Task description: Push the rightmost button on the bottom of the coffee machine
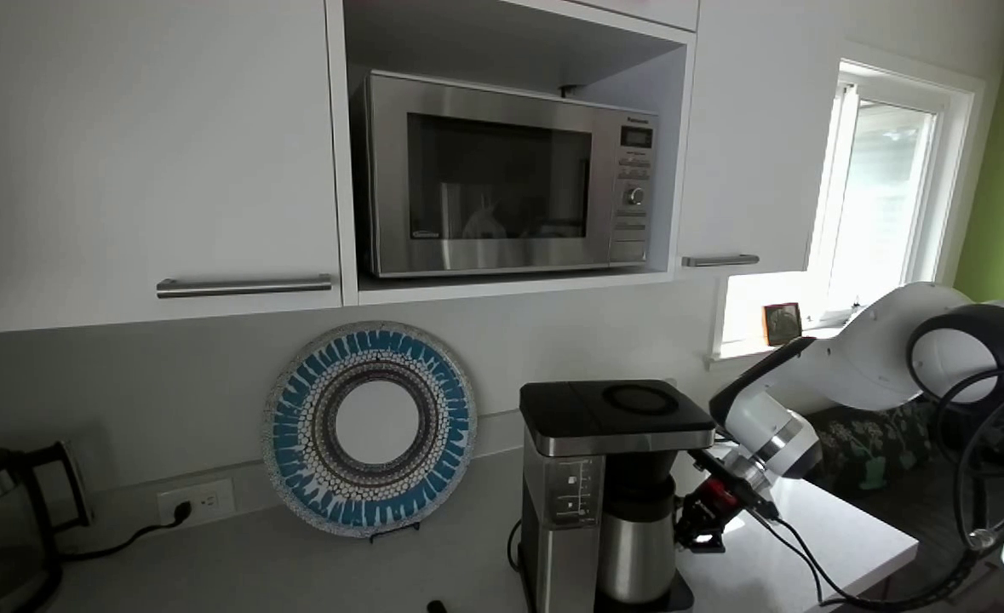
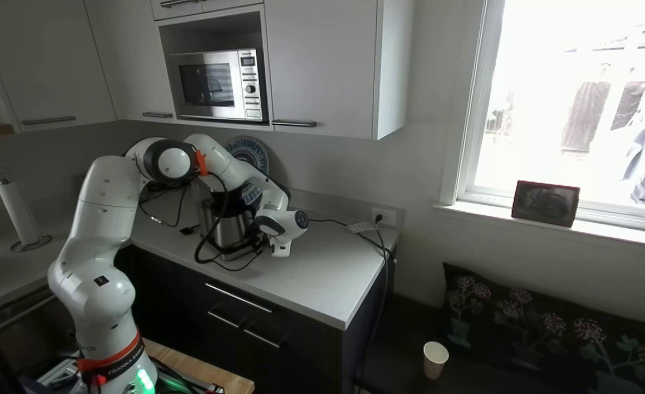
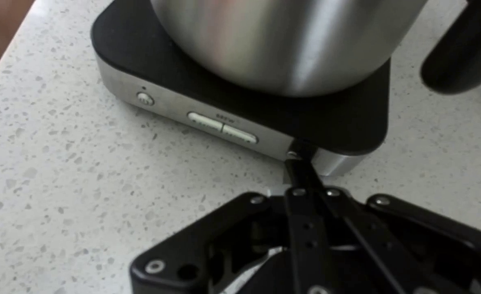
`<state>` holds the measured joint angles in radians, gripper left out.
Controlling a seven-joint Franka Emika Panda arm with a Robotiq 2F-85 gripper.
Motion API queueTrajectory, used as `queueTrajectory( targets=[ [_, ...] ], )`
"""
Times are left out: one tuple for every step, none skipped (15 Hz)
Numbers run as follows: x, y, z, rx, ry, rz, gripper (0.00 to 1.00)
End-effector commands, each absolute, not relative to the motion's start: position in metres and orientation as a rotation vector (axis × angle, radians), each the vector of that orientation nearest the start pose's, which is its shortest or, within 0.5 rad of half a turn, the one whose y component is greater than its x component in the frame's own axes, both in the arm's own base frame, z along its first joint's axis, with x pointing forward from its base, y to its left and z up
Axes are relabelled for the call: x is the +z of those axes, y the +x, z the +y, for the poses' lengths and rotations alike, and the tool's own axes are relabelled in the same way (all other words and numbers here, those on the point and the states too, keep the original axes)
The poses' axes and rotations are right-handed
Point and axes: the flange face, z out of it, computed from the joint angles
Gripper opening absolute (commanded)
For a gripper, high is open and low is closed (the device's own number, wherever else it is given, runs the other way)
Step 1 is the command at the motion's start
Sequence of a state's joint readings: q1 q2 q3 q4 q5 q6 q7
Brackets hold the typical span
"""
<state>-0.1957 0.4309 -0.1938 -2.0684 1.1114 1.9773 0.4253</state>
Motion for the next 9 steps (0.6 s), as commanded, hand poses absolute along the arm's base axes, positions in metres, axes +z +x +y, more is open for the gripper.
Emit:
queueTrajectory(
  targets=[
    [0.2075,0.5384,-0.1509,0.587,-1.558,1.626,0.00],
    [0.2065,0.5381,-0.1506,0.602,-1.544,1.627,0.00],
    [0.2056,0.5380,-0.1507,0.619,-1.533,1.627,0.00],
    [0.2048,0.5375,-0.1507,0.631,-1.525,1.628,0.00],
    [0.2042,0.5375,-0.1509,0.633,-1.522,1.627,0.00],
    [0.2039,0.5370,-0.1512,0.633,-1.532,1.619,0.00],
    [0.2032,0.5366,-0.1519,0.630,-1.559,1.606,0.00],
    [0.2028,0.5365,-0.1519,0.634,-1.561,1.603,0.00],
    [0.2028,0.5365,-0.1520,0.638,-1.569,1.595,0.00]
  ],
)
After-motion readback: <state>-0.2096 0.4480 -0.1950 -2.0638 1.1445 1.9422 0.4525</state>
